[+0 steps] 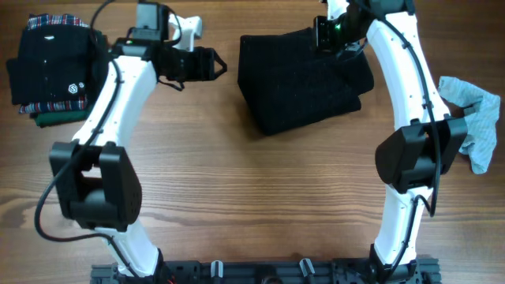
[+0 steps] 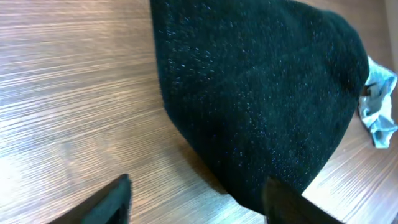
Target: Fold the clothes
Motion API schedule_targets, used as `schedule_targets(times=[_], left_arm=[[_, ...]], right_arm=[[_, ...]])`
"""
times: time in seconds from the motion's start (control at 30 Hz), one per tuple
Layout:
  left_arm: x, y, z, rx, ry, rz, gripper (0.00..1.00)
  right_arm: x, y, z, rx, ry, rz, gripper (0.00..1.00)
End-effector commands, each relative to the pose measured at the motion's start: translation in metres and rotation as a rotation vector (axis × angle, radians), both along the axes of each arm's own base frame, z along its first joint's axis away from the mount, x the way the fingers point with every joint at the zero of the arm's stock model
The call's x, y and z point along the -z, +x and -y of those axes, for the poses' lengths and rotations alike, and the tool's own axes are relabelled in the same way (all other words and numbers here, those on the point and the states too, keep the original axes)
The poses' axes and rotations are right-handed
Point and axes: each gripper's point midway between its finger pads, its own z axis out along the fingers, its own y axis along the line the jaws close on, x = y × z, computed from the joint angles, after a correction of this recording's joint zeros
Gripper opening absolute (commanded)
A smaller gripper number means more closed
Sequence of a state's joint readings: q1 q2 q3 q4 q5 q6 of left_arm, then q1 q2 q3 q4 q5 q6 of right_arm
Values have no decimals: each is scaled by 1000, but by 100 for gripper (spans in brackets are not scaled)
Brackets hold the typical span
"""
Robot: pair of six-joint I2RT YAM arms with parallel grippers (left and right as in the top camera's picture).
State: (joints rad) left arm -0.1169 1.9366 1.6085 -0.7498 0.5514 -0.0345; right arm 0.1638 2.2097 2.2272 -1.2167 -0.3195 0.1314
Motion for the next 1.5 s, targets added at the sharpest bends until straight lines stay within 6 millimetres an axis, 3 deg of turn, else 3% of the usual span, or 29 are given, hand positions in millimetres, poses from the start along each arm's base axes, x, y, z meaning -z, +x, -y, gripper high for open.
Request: schedule_targets(times=[0.0,0.13,0.27,0.47,0.77,0.93,1.03,1.13,1.23,1.33,1.4,1.47], left_arm=[[4,3,17,37,-12,9,58],[1,5,25,53,-17,30,46],[-4,5,33,73,-50,46,43],[-12,8,47,108,-86,90,42],[-17,6,69,153,-90,128,43],[-17,6,69,154,-90,127,43],[-16,6,69,153,-91,125,43],[-16,6,69,112,-109,88,44],[-11,4,68,62,-127,28,44],[6,4,58,-43,-92,-64,48],[20,3,47,-119,-42,-115,51],[35,3,38,-180,6,-160,57]], right_arm=[[13,-13,-5,-17,111,-66,4],[41,-29,-7,-24,147,-152,4],[60,-51,-9,-43,159,-246,4],[88,-75,-7,-34,155,-345,4],[154,-107,-2,19,151,-442,4],[163,-106,-3,17,154,-420,4],[156,-95,-7,-11,175,-368,4],[132,-82,-13,-66,202,-292,8],[104,-68,-15,-86,206,-221,32],[63,-55,-17,-100,222,-115,83],[37,-51,-18,-107,226,-50,99],[11,-49,-18,-113,230,12,100]])
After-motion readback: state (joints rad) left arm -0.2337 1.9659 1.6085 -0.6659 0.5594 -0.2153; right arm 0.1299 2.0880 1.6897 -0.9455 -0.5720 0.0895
